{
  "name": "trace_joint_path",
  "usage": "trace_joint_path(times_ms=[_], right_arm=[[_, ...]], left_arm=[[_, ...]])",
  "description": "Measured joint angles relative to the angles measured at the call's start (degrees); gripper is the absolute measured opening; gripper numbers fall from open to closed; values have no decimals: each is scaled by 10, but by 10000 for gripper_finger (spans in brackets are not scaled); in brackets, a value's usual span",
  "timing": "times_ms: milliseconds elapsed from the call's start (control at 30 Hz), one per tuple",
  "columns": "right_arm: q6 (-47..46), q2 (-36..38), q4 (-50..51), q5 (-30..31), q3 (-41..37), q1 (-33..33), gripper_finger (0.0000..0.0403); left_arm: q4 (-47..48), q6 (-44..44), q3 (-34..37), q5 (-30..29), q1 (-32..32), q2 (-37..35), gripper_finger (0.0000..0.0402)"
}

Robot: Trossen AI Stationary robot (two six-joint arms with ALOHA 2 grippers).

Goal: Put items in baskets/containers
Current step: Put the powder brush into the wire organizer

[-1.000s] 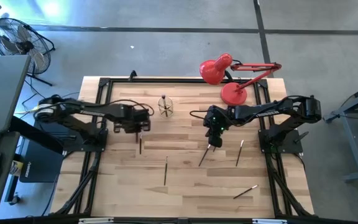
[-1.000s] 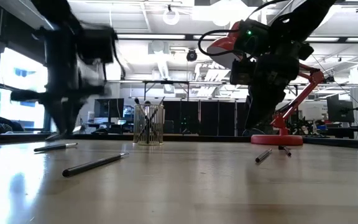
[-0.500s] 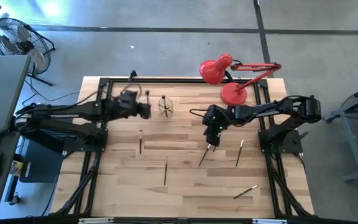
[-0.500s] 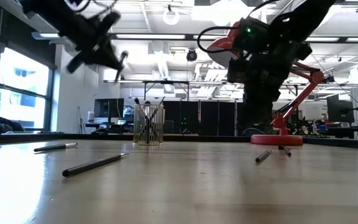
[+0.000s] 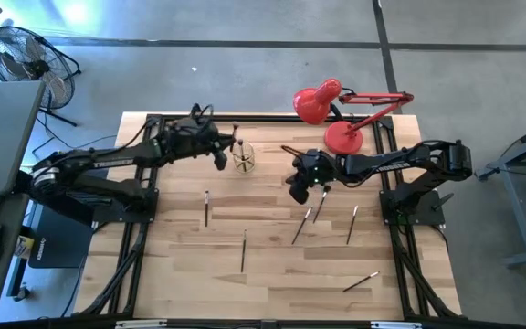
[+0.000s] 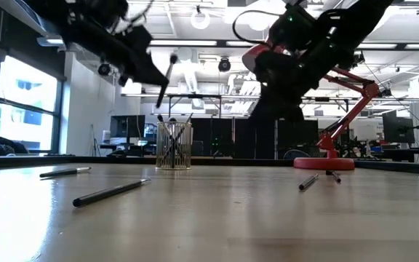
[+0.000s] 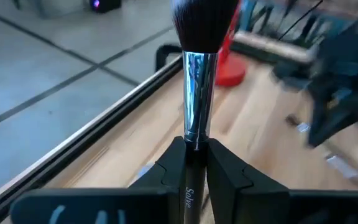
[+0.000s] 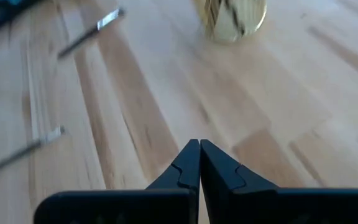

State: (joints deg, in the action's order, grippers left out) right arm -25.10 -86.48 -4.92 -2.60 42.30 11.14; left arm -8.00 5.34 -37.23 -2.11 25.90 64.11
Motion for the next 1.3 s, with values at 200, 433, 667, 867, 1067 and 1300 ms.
trace_joint_path(times_ms=[200, 433, 667, 867, 1067, 1300], right_arm=[[-48, 0, -44, 42, 0, 1, 2], [-116, 0, -54, 68, 0, 1, 2], [-158, 0, -68, 100, 0, 1, 2], [-183, 0, -75, 114, 0, 1, 2], [-200, 0, -90, 113, 0, 1, 1], [-213, 0, -99, 111, 0, 1, 1]], left_arm=[[-119, -66, 0, 178, 88, 68, 33], [-198, -90, 17, 383, 195, 119, 33], [-349, -76, 76, 479, 217, 162, 33], [-400, -66, 83, 508, 217, 201, 33], [-402, -70, 83, 492, 217, 233, 43], [-400, -70, 83, 461, 217, 236, 90]])
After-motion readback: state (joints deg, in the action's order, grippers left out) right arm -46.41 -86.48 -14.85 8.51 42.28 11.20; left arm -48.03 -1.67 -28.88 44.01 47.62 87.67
